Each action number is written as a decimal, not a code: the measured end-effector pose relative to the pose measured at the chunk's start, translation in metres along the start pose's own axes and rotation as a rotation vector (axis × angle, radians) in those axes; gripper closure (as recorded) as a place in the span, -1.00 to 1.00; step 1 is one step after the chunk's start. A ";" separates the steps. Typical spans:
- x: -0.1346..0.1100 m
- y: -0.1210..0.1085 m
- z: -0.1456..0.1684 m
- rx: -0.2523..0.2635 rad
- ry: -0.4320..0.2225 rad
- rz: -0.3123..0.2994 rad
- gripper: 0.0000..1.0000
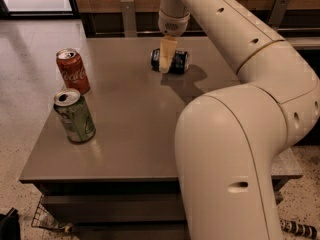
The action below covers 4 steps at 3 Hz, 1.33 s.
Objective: Place pepsi can upright
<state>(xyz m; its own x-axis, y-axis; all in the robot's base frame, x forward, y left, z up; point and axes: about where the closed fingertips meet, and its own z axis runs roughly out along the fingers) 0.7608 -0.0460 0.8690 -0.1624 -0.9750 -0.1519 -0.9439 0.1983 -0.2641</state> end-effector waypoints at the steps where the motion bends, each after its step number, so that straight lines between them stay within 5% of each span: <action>1: -0.009 0.004 0.016 -0.025 -0.030 0.055 -1.00; 3: 0.006 0.004 0.026 -0.015 0.056 0.134 -1.00; 4: 0.009 0.005 0.027 -0.014 0.083 0.126 -0.63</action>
Offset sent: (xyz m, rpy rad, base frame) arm 0.0008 0.0051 -0.0294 0.0102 0.0520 -0.1562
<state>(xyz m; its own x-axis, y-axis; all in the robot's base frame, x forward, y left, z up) 0.7627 -0.0506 0.8403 -0.3030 -0.9474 -0.1032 -0.9183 0.3192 -0.2340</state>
